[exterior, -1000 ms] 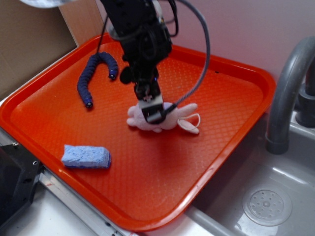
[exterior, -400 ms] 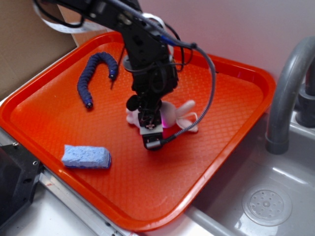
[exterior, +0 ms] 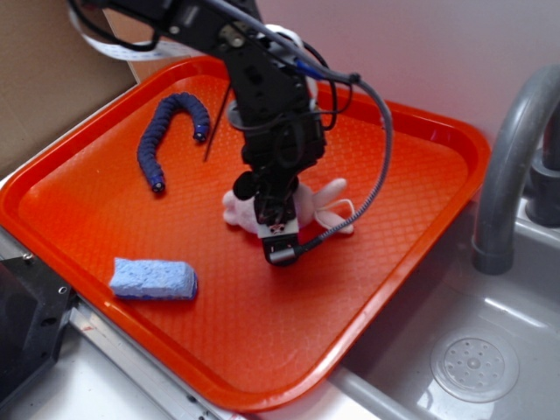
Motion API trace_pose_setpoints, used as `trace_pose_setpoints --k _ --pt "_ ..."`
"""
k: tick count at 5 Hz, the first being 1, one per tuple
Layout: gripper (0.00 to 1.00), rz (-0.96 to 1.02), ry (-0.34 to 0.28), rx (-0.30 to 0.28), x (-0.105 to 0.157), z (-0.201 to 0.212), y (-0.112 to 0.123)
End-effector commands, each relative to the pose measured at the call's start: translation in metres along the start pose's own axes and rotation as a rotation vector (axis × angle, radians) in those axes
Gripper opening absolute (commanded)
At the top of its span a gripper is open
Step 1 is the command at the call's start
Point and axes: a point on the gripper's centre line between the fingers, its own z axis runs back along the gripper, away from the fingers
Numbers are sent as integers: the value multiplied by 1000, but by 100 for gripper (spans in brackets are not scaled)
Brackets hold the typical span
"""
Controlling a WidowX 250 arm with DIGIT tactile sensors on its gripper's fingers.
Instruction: Grab the pink bunny.
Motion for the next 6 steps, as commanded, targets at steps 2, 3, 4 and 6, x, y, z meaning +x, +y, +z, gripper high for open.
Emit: trace_pose_setpoints --k 2,3,4,6 --pt "0 400 -4 106 -28 117 51" --pt "0 573 -11 54 -47 154 65" --pt "0 683 -42 29 -58 181 76" --pt "0 585 -131 43 -45 181 87"
